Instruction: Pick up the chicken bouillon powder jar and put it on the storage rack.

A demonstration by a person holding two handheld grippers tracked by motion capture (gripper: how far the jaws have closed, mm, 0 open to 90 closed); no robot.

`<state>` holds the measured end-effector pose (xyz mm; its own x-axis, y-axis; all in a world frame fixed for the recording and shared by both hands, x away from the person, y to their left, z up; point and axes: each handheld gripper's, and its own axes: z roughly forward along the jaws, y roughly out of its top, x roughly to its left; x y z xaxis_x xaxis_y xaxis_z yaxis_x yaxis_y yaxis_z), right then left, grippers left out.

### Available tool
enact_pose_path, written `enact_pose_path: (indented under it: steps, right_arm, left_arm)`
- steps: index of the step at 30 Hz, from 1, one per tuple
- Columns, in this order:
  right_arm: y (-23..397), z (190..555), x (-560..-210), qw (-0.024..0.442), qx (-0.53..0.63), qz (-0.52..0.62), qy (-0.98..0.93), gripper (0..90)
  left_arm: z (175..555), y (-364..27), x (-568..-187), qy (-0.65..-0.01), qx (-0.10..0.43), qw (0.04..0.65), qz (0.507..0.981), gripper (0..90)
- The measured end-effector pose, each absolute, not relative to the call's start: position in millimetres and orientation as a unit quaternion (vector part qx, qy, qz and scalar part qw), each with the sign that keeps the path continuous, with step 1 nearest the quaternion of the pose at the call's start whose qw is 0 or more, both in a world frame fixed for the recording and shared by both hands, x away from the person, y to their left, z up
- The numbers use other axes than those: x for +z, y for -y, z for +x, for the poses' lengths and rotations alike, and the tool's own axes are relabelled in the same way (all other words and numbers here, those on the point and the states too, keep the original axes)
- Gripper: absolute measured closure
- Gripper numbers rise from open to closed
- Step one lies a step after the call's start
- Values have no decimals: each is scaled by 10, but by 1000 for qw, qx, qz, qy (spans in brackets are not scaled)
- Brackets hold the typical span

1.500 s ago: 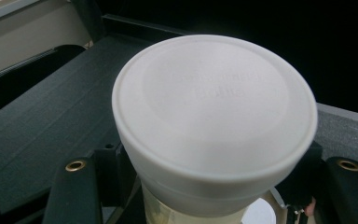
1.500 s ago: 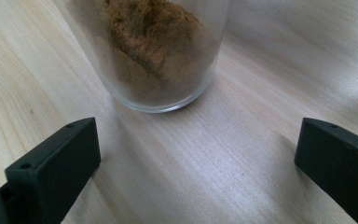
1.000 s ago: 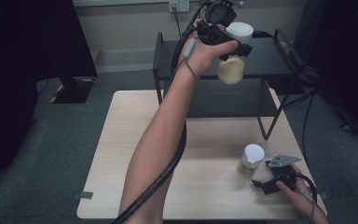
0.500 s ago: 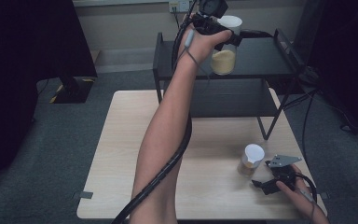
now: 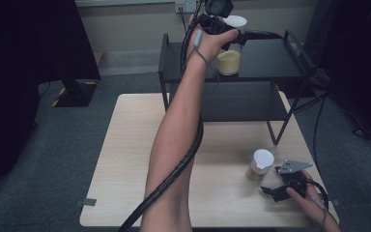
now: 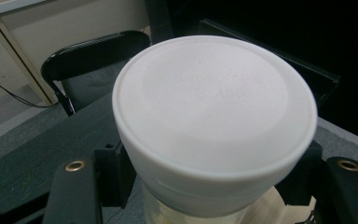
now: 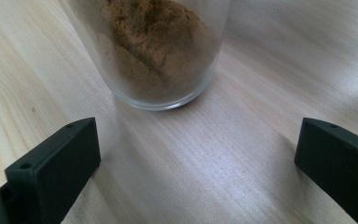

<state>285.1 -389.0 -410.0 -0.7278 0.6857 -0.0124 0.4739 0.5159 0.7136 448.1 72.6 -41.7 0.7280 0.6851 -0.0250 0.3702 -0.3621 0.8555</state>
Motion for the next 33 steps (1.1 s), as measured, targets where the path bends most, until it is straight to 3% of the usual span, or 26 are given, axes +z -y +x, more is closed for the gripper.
enact_pose_path:
  steps: [22,29,33]
  right_arm:
    - [3891,2848,-4101,148,358,338,-858,0]
    - [3892,2846,-4100,148,357,337,-858,0]
    - [3892,2846,-4100,148,357,337,-858,0]
  left_arm:
    - [4404,-715,-543,-336,187,480,788,340]
    - [4351,-655,-572,-353,201,478,779,139]
    - [4343,-665,-595,-356,195,477,779,78]
